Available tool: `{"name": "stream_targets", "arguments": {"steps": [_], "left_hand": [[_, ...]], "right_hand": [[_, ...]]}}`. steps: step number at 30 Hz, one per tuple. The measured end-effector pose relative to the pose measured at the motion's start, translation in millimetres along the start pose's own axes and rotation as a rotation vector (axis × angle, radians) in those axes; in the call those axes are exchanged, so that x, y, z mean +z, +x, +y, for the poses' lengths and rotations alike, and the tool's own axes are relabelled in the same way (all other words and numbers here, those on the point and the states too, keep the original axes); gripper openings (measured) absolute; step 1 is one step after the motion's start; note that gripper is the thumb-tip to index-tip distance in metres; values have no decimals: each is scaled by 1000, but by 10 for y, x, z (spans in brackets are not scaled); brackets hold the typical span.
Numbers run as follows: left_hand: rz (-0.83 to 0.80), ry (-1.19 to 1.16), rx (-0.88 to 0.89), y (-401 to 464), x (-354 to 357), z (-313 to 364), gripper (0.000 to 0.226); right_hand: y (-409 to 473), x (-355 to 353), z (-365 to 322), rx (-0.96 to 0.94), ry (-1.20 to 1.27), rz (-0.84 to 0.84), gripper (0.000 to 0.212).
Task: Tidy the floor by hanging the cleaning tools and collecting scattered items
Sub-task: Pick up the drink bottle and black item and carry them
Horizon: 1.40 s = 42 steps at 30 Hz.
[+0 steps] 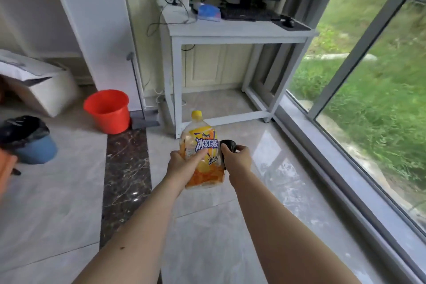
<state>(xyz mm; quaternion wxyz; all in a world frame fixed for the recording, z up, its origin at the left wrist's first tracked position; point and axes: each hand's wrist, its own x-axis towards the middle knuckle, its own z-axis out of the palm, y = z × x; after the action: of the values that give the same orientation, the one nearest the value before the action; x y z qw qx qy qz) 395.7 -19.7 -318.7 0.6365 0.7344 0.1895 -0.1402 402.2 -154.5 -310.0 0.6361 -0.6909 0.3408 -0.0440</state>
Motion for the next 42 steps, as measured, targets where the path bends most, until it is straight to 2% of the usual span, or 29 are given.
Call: {"name": "stream_targets", "arguments": {"steps": [4,7,11,12,14,16,19,24,27,34,36,39,42], "left_hand": [[93,-36,-34,489,-440,199,80],[140,-107,-64,781,-798,306,77],[247,-152,-43,1097,-1427,414,44],[271,-153,-46,1167,-1603,418,47],[308,-161,-79,1312,-1948,436,68],[344,-185,-98,1507,-2344,428,75],[389,-216,-98,1788,-2960,417,77],[471,-225,-151,2196,-3936,331,80],[497,-229,-152,2365,-4397,338,78],[548,-234,-176,2886,-5293,431,90],[560,-256,-188,3108,-5521,448,85],[593,-303,-179,3483,-5813,461,63],[637,-329,-200,3927,-6121,515,64]], "right_hand": [[293,759,-291,-25,-59,-105,33],[419,1335,-454,-29,-82,-173,31],[391,2150,-610,-39,-137,-277,38],[361,2357,-639,-41,-151,-299,40],[304,2759,-688,-48,-177,-333,42],[237,3215,-728,-56,-211,-374,41],[108,3940,-783,-62,-231,-421,38],[-182,5046,-770,-23,-291,-452,43],[-286,5547,-772,-31,-319,-480,45],[-348,6696,-870,-6,-338,-536,46],[-306,7050,-911,-4,-364,-554,47],[-207,7537,-967,-45,-428,-580,46],[-60,8084,-1062,-41,-426,-612,46]]}}
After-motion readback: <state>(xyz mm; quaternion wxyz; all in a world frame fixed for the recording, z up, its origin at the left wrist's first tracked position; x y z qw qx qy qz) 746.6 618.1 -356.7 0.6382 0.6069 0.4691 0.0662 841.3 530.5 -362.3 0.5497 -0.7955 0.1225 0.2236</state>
